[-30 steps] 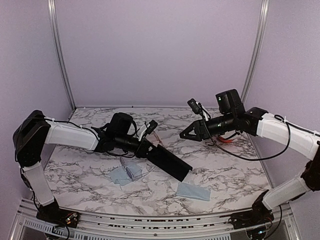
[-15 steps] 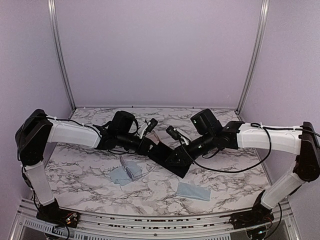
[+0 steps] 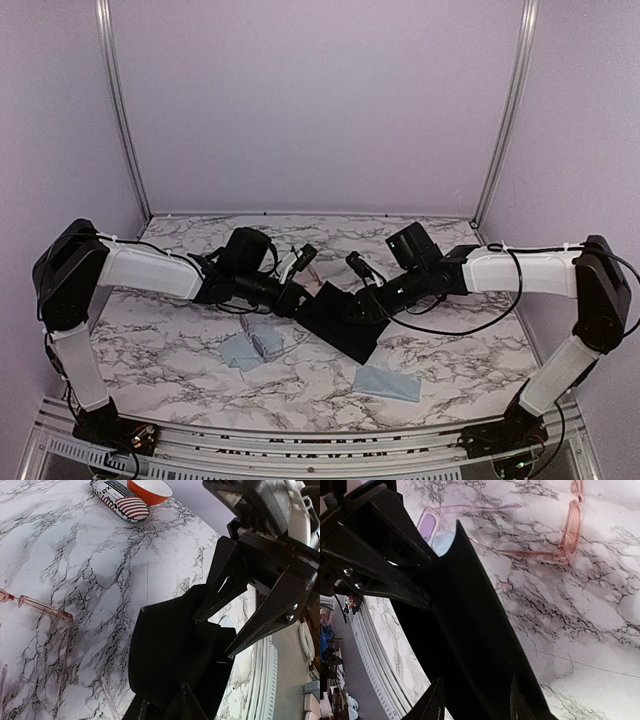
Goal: Organize the sunglasses
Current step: Put down the opened sunglasses case at the center of the board.
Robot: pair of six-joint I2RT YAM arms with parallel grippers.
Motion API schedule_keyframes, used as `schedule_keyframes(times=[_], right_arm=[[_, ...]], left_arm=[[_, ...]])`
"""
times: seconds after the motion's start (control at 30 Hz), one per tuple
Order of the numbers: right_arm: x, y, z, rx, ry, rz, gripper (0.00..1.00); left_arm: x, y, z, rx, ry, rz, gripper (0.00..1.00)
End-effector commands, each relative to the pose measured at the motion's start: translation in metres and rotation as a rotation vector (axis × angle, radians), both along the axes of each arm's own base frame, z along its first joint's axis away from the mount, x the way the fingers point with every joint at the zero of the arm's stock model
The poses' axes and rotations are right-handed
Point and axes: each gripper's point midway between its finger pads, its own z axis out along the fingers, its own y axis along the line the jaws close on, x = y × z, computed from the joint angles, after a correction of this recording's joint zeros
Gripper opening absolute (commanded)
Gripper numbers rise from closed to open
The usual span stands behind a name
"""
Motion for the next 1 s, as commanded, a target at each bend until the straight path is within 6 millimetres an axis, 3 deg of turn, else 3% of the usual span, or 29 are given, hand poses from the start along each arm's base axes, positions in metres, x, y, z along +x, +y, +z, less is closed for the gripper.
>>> schedule_keyframes(times=[0.0,0.6,0.97], right_arm=[[0.006,-0.002,-0.017,-0.024,0.006,-0.019,0.44],[0.024,-0.031,-0.069,-0.175,0.050,-0.102,0.42],[0.017,-0.021,-0.090,-0.151,0.158,-0.072,0.41]], left_arm=[[-0.002,-0.014,0.001,-0.049,-0.021,-0.042,0.08],[0.030,-0.040,-0.037,-0.040,0.007,-0.016,0.12],[0.043,-0.017,-0.059,0.028,0.035,0.000,0.28]])
